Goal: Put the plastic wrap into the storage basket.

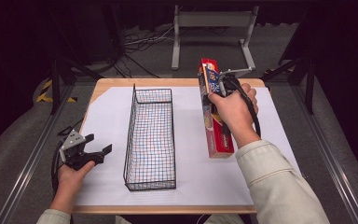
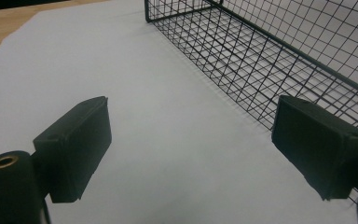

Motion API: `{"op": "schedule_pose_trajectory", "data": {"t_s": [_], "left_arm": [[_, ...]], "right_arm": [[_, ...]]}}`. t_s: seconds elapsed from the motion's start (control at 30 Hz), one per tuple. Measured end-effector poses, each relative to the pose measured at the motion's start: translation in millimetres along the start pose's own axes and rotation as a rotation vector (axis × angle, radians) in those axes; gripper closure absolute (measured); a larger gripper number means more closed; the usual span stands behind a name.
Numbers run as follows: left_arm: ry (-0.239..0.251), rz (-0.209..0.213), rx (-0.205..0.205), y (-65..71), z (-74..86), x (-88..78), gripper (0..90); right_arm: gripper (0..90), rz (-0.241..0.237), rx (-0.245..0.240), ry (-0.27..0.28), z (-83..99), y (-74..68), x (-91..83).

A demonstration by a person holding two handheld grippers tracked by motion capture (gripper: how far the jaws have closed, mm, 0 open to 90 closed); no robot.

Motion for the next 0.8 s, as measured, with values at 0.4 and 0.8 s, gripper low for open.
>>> {"op": "schedule_pose_trajectory", "data": {"t_s": [0.4,0.8], "left_arm": [[0.031,0.005,-0.010,-1.6,-18.7,7.1,12.7],[0.035,0.001,-0.038,-6.2,-18.1,7.3,12.7]], "right_arm": [[40.8,0.003,0.021,0.016,4.1,-38.0,3.9],[40.7,-0.008,0.017,0.024,4.4,-75.6,13.7]]}}
Point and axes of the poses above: each handheld gripper's, and its own axes: x roughly forward along the jaws, z roughly out of its underside, y roughly to its right, the point moved 9 cm from there along x, roughly forward along the jaws, and after that the axes turned 15 degrees about -y, right-handed, at the moved point
